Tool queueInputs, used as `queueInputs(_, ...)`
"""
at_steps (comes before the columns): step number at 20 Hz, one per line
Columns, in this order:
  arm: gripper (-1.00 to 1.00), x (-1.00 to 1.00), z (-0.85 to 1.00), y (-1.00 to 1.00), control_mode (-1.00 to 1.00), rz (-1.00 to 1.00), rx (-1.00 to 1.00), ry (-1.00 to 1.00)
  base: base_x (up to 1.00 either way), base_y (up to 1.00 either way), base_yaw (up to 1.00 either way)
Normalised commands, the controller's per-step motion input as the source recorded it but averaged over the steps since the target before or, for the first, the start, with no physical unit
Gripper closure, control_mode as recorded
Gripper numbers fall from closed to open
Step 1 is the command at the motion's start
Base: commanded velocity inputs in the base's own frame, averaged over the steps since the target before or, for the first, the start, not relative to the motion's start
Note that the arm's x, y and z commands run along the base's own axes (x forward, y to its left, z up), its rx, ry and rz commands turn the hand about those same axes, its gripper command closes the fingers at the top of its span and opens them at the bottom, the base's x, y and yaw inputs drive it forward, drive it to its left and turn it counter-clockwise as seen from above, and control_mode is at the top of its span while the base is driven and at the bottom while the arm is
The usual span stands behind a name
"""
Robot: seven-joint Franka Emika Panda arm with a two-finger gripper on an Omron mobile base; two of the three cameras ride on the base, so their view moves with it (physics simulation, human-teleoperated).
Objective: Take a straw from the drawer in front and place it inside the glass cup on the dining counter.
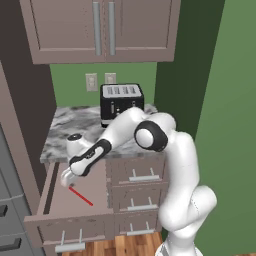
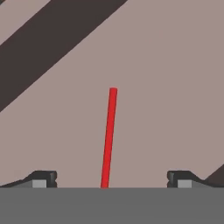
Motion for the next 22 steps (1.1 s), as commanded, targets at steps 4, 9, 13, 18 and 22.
queueInputs(4, -1.0, 0.03, -0.17, 0.3, -1.0, 0.0, 0.0, 0.0, 0.0, 0.0, 0.0)
queueInputs(9, -1.0, 0.0, -0.23, 0.07, -1.0, -0.02, 0.0, 0.0, 0.0, 0.0, 0.0)
queueInputs(13, -1.0, 0.03, -0.38, 0.0, -1.0, -0.04, 0.0, 0.0, 0.0, 0.0, 0.0)
queueInputs(18, -1.0, 0.18, -0.35, 0.0, -1.0, -0.04, 0.0, 0.02, 0.0, 0.0, 0.0)
queueInputs(22, -1.0, 0.3, -0.23, 0.03, -1.0, -0.06, 0.0, 0.03, 0.0, 0.0, 0.0)
